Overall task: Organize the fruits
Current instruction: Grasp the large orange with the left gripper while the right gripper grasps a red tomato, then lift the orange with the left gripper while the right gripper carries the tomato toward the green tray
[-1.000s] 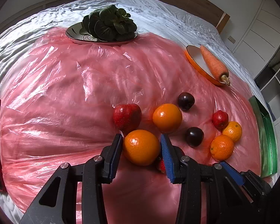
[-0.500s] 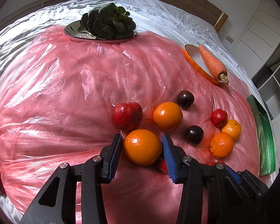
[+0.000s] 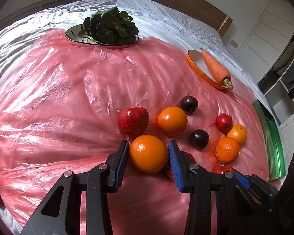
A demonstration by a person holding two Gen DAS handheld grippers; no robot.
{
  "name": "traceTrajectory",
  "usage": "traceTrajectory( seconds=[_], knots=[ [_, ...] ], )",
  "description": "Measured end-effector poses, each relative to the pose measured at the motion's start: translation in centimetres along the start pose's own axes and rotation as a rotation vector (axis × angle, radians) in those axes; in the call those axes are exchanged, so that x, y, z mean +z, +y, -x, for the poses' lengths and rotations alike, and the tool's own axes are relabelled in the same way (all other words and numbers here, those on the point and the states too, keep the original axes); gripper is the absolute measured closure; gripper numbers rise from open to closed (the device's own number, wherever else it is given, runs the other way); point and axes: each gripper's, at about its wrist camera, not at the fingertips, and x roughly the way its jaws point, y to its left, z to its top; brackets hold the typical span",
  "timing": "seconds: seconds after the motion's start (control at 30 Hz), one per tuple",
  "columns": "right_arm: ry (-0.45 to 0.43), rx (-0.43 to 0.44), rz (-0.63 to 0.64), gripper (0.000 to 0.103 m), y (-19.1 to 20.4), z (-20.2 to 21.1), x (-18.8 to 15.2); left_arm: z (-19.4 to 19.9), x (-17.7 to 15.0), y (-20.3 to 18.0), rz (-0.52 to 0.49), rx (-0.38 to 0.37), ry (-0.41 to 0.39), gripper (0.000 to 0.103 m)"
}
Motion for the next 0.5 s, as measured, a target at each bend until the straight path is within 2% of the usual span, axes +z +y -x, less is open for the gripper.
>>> traceTrajectory(
  seconds=[0.17, 0.33, 0.5],
  knots=[
    [-0.021, 0.011, 0.003, 0.001, 0.6, 0.7, 0.4, 1.3, 0.4, 0.7, 0.037, -0.070, -0.016, 0.067],
    [-0.016, -0.003, 0.028, 0.001, 1.2, 1.1, 0.5, 2.4, 0.4, 0.2, 0.018, -0.078, -0.021, 0.067],
    [0.026, -0.025, 0.044, 0.002, 1.1, 0.0, 0.2, 2.9, 0.2, 0.1, 0.011, -0.081, -0.025, 0.067]
  ],
)
